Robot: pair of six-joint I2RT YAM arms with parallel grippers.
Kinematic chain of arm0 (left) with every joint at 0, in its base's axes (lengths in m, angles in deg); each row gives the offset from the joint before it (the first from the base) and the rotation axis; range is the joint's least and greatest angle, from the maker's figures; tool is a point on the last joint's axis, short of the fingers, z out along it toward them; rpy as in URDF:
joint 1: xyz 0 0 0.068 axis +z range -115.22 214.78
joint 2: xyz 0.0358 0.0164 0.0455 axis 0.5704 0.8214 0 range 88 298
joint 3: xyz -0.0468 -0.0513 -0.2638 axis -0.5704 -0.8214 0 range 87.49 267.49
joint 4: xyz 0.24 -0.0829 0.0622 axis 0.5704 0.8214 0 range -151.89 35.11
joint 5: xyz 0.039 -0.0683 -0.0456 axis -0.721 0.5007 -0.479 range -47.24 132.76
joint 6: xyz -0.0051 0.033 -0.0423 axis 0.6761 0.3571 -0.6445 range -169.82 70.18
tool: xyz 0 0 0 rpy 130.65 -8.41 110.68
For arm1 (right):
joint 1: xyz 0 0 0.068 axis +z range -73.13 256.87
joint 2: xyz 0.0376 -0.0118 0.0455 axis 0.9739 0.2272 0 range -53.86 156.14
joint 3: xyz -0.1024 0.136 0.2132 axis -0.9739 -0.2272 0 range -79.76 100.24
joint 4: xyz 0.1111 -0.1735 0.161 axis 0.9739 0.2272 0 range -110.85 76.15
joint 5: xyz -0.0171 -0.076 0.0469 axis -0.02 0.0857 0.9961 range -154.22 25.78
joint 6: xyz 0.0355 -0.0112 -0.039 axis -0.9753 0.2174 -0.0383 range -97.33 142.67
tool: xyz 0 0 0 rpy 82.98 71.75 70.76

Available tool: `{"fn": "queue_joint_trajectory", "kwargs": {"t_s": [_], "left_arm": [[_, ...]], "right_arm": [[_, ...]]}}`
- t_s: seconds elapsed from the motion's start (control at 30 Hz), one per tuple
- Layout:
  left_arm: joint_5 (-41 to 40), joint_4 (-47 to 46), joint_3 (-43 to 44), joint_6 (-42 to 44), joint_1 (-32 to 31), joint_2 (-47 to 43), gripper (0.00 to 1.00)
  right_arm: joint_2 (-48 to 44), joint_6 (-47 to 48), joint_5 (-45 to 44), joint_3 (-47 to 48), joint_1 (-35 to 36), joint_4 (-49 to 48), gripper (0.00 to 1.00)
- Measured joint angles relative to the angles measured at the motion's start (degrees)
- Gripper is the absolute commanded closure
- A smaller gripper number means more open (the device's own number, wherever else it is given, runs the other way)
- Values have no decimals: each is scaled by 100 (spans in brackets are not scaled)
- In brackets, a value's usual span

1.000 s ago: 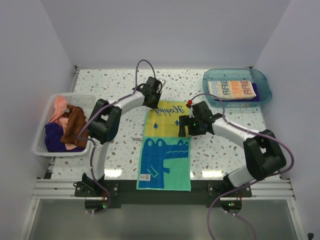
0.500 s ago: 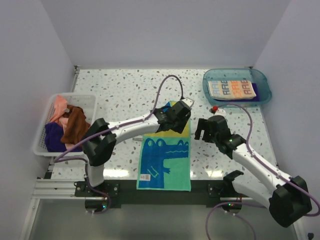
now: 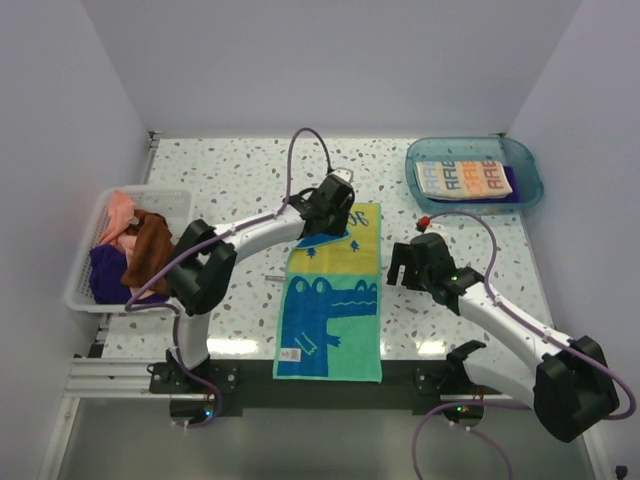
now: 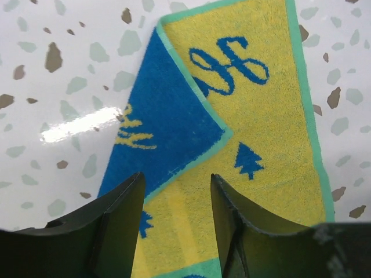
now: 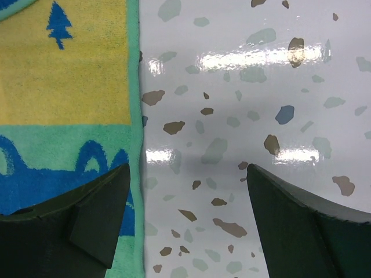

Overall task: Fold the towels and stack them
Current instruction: Flatten out the crumpled towel

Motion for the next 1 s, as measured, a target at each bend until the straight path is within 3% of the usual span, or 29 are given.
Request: {"fn": "queue_joint_trajectory", "kwargs": {"t_s": [0.13,0.77,0.9,1.0], "left_arm": [[-26,-48,269,-151,-142,505,53],[-1119,-98,1279,-380,-505,1792,54],[-1154,-105,1305,-365,-511,1821,56],[-1176,-105,1314,-352,-518,1829,63]], "right_arm": [[116,0,50,0,0,-31,15],[249,22,70,0,-2,-127,15],[249,24,68,-2,-2,-127,15],[249,24,70,-2,-2,-129,15]]}}
